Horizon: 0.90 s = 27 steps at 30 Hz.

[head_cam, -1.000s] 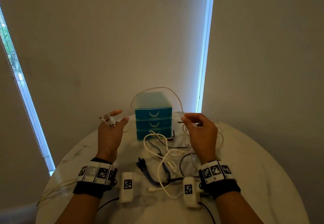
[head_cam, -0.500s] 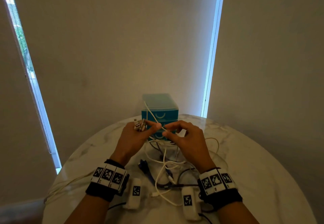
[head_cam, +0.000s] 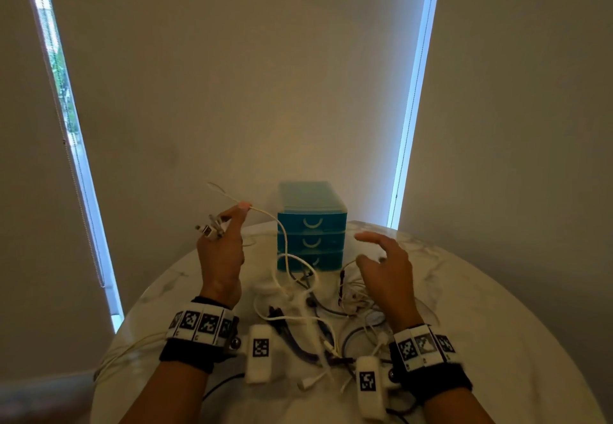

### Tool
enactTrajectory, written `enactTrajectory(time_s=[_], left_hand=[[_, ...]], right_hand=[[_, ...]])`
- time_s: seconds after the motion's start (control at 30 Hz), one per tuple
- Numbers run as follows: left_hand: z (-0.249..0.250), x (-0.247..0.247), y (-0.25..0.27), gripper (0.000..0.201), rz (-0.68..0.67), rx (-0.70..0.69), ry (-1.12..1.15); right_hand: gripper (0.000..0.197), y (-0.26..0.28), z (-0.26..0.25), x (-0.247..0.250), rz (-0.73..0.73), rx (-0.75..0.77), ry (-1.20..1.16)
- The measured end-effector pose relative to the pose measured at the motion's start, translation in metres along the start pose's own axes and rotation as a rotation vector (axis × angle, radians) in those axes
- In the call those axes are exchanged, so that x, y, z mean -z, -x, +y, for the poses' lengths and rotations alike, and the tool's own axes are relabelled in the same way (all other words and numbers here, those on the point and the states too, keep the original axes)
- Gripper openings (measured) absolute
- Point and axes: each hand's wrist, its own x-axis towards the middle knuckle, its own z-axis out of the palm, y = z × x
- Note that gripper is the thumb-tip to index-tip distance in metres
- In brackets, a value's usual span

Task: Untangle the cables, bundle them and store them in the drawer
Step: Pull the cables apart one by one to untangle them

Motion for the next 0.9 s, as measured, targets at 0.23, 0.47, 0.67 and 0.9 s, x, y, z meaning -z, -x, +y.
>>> enactTrajectory(time_s=[0.23,0.47,0.67,0.9], left_hand=[[0.003,0.000,0.002,0.011,-0.045,0.015,0.064],[0.002,-0.005,0.008,0.020,-0.090,0.011,0.067],[0.000,-0.005,0.009,0.031,-0.142,0.025,0.047],[-0.003,-0.010,0.025,0.026,-0.391,-0.058,-0.241]], right_hand=[[0.026,0.027,-0.018,-0.044,-0.511,0.100,0.065],[0.018,0.032,-0.023,-0.045,-0.603,0.113,-0.069],[0.025,0.038,-0.028,-0.047,-0.439,0.098,-0.123],[0.020,0.032,-0.039,-0.036,-0.446,-0.026,-0.342]])
